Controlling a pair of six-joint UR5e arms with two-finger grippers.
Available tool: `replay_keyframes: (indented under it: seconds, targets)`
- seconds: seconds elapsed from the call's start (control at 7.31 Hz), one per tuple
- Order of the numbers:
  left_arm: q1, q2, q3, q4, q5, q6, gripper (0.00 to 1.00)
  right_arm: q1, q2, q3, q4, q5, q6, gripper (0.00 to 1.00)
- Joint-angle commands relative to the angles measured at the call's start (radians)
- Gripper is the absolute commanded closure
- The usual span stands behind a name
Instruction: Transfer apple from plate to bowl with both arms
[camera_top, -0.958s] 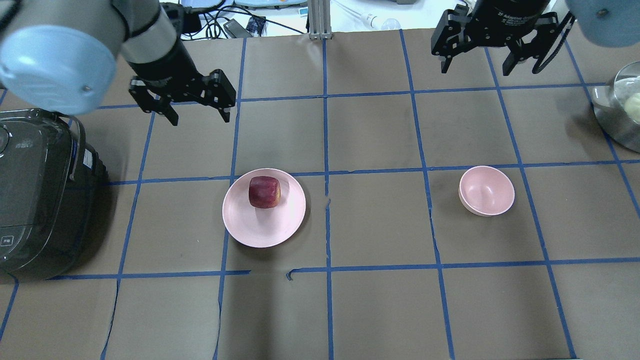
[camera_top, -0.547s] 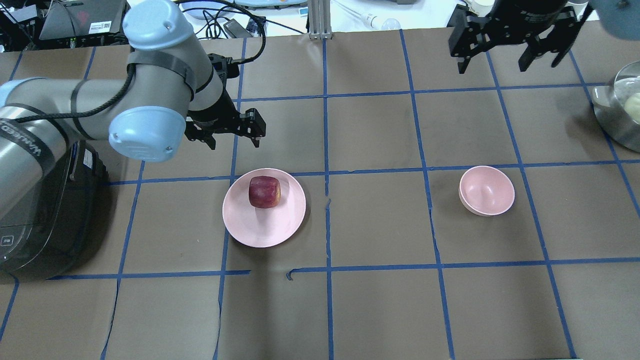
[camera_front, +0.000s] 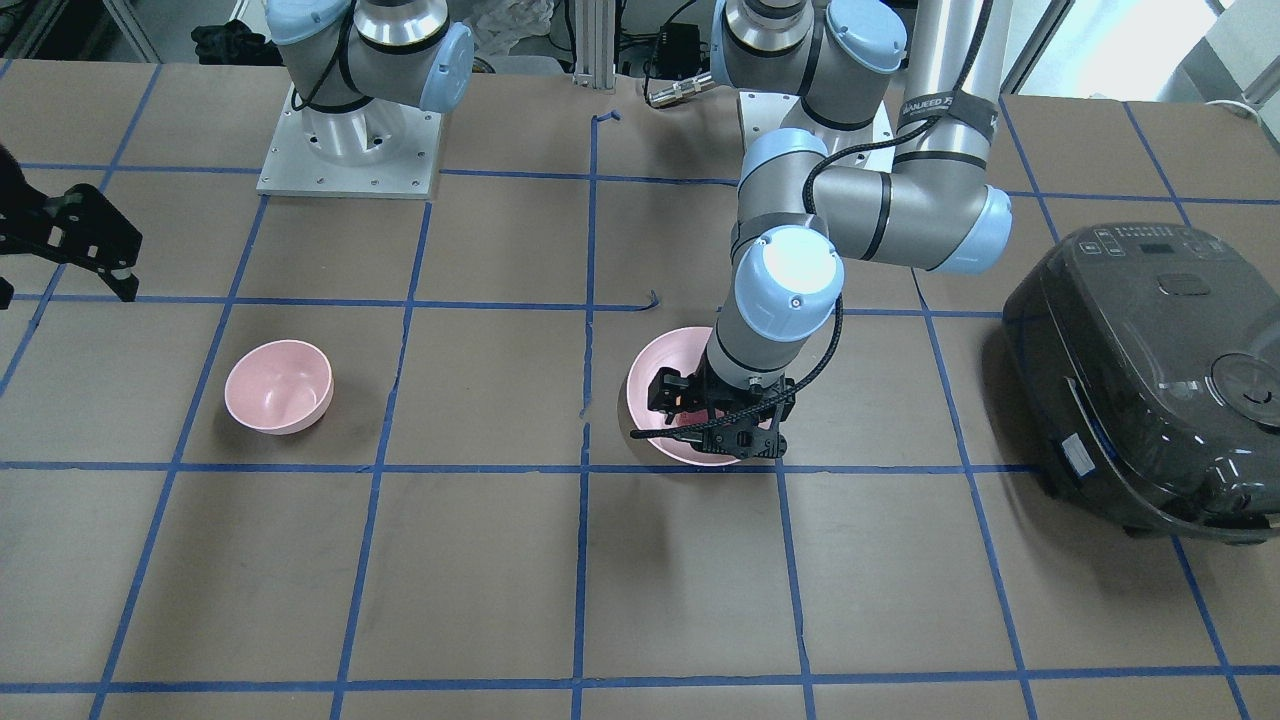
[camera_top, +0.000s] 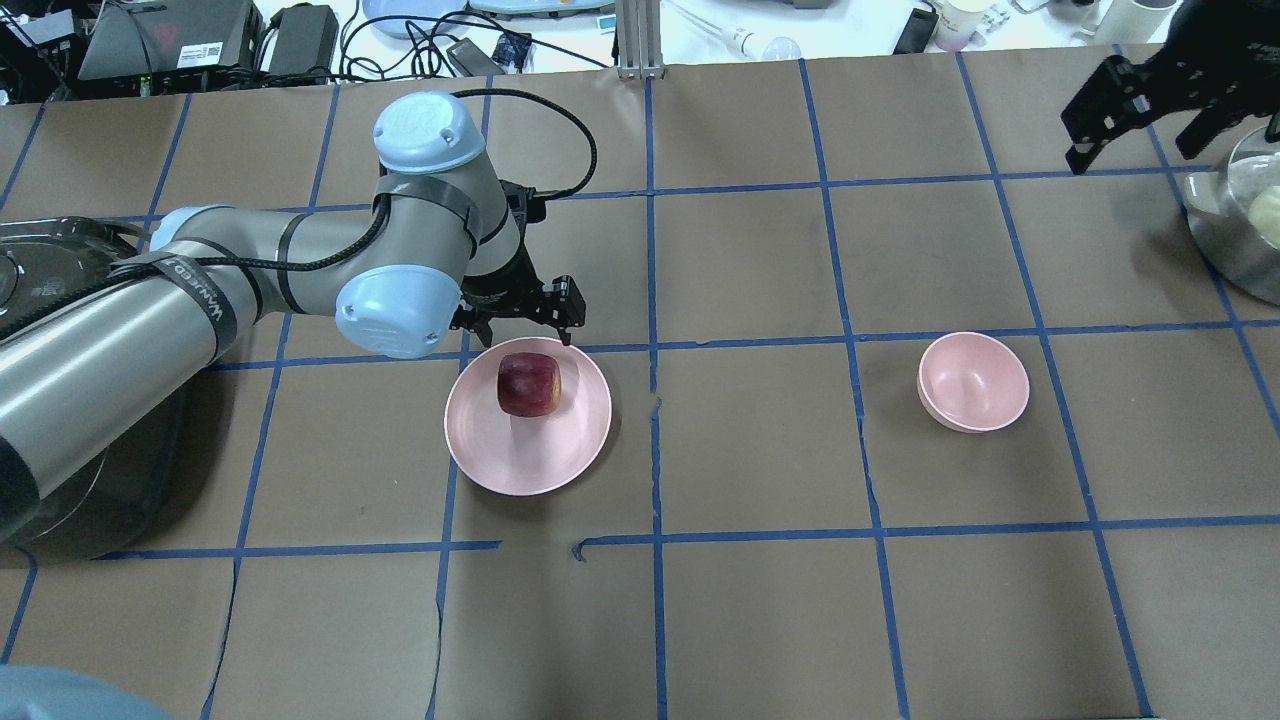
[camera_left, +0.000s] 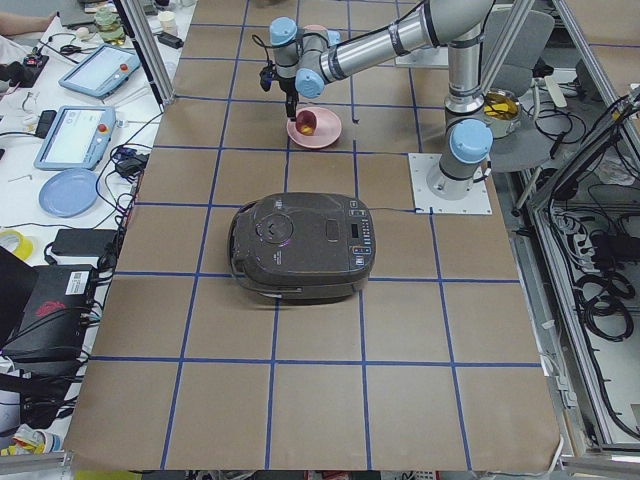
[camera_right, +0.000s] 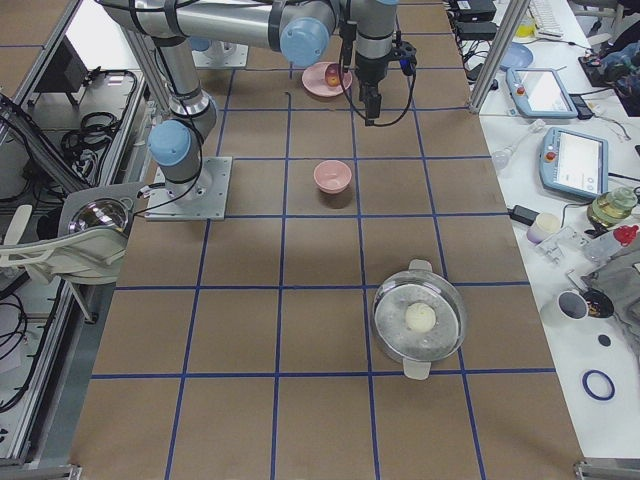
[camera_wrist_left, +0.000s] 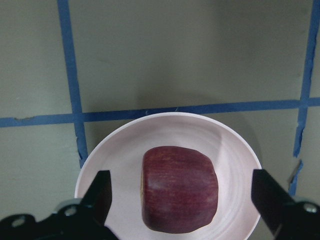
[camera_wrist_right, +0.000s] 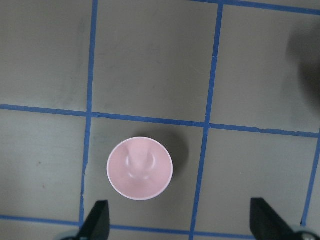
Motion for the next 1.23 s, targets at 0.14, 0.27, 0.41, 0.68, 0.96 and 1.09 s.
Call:
replay_keyframes:
  seconds: [0.14,0.27,0.41,0.68,0.96,1.09]
  targets:
    - [-0.007,-0.02,-0.026,0.005,0.002,0.01,0.0,-0.091,0.009,0.225,-0.109,0.019,-0.105,0.0]
    - [-0.007,-0.026,-0.034,0.003,0.003,0.004,0.0,-0.088,0.003,0.343,-0.22,0.019,-0.089,0.0]
    - [-0.007,-0.025,-0.058,0.003,0.003,0.006,0.0,-0.086,0.012,0.48,-0.408,0.017,-0.085,0.0]
    - [-0.007,-0.016,-0.071,0.005,0.003,0.003,0.01,-0.086,0.069,0.64,-0.645,0.013,-0.089,0.07]
    - [-0.007,-0.017,-0.071,0.005,0.003,-0.013,0.35,-0.086,0.104,0.642,-0.662,0.02,-0.081,0.72]
    - [-0.007,-0.01,-0.071,0.006,-0.001,-0.011,0.48,-0.088,0.107,0.64,-0.678,0.02,-0.075,0.94]
